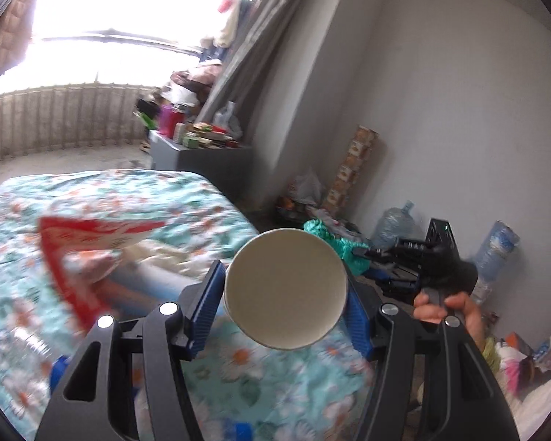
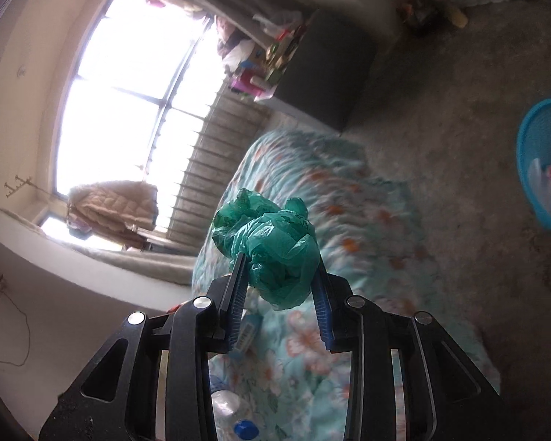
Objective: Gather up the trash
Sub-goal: 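Carry the green bag and paper cup over the wastebasket and open both grippers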
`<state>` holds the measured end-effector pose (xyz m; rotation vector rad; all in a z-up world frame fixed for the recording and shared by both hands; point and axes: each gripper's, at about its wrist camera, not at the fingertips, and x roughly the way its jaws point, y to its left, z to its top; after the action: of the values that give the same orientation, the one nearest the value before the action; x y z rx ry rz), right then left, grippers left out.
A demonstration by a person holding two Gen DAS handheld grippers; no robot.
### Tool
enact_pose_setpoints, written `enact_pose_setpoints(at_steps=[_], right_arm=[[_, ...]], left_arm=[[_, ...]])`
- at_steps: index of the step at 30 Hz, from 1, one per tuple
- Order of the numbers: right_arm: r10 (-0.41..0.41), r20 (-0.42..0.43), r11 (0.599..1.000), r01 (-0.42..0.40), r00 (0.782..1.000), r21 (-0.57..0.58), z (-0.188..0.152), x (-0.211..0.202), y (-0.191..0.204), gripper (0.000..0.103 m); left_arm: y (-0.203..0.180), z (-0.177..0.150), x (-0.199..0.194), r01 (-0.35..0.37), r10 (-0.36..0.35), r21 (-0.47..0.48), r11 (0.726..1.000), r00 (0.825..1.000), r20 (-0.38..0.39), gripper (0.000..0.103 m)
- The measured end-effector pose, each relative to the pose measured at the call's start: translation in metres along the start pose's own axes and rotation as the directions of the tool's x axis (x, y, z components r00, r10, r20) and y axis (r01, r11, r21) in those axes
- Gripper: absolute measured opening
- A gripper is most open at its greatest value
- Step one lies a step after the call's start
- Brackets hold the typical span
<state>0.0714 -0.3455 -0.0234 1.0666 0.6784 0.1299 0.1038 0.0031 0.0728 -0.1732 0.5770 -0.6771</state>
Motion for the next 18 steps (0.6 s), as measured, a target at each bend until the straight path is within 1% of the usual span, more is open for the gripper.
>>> enact_pose_setpoints(at_steps=[1,3,5,7,8,10,11,12,13,14,15,17,18], right_arm=[[-0.031,0.039,1.0,0.031,0.999,0.006,0.003,-0.01,-0.007,0.031],[-0.105,0.121,0.994,0.103,0.987,0.023,0.009,-0.034,-0.025,0.031],[-0.187,0.197,0.982,0.179,0.962,0.059,0.013,-0.056,-0.047,0.031],[-0.254,0.249,0.966,0.233,0.935,0.11,0.016,-0.073,-0.071,0.031],[-0.284,0.269,0.956,0.252,0.92,0.149,0.018,-0.082,-0.087,0.031],[-0.322,0.287,0.94,0.27,0.902,0.209,0.019,-0.089,-0.112,0.031],[-0.342,0.29,0.93,0.278,0.894,0.239,0.019,-0.092,-0.124,0.031],[-0.362,0.291,0.918,0.284,0.886,0.278,0.02,-0.093,-0.139,0.031],[-0.372,0.292,0.909,0.283,0.881,0.305,0.021,-0.093,-0.151,0.031],[-0.383,0.29,0.9,0.283,0.877,0.332,0.022,-0.093,-0.163,0.031],[-0.395,0.289,0.888,0.281,0.872,0.365,0.024,-0.092,-0.176,0.031],[-0.41,0.286,0.867,0.272,0.866,0.419,0.03,-0.091,-0.203,0.031],[-0.414,0.284,0.858,0.267,0.865,0.44,0.031,-0.09,-0.21,0.031]], left_arm=[[-0.005,0.009,0.013,0.033,-0.033,-0.006,0.999,0.999,-0.024,0.059],[-0.015,0.023,0.036,0.09,-0.091,-0.016,0.996,0.993,-0.069,0.059],[-0.031,0.037,0.07,0.153,-0.155,-0.02,0.988,0.978,-0.143,0.059],[-0.054,0.047,0.113,0.215,-0.215,-0.027,0.976,0.949,-0.23,0.059],[-0.064,0.049,0.128,0.224,-0.225,-0.033,0.974,0.939,-0.261,0.059],[-0.089,0.049,0.168,0.262,-0.261,-0.043,0.964,0.907,-0.33,0.059],[-0.107,0.045,0.195,0.274,-0.269,-0.042,0.961,0.884,-0.381,0.059],[-0.119,0.041,0.211,0.279,-0.269,-0.036,0.96,0.872,-0.41,0.059],[-0.135,0.035,0.236,0.275,-0.257,-0.026,0.961,0.855,-0.451,0.059],[-0.146,0.031,0.254,0.271,-0.247,-0.018,0.962,0.843,-0.478,0.059],[-0.16,0.024,0.278,0.272,-0.238,-0.009,0.962,0.825,-0.512,0.059],[-0.185,0.01,0.316,0.271,-0.223,0.002,0.962,0.795,-0.564,0.059],[-0.193,0.004,0.33,0.273,-0.221,0.003,0.962,0.783,-0.581,0.059]])
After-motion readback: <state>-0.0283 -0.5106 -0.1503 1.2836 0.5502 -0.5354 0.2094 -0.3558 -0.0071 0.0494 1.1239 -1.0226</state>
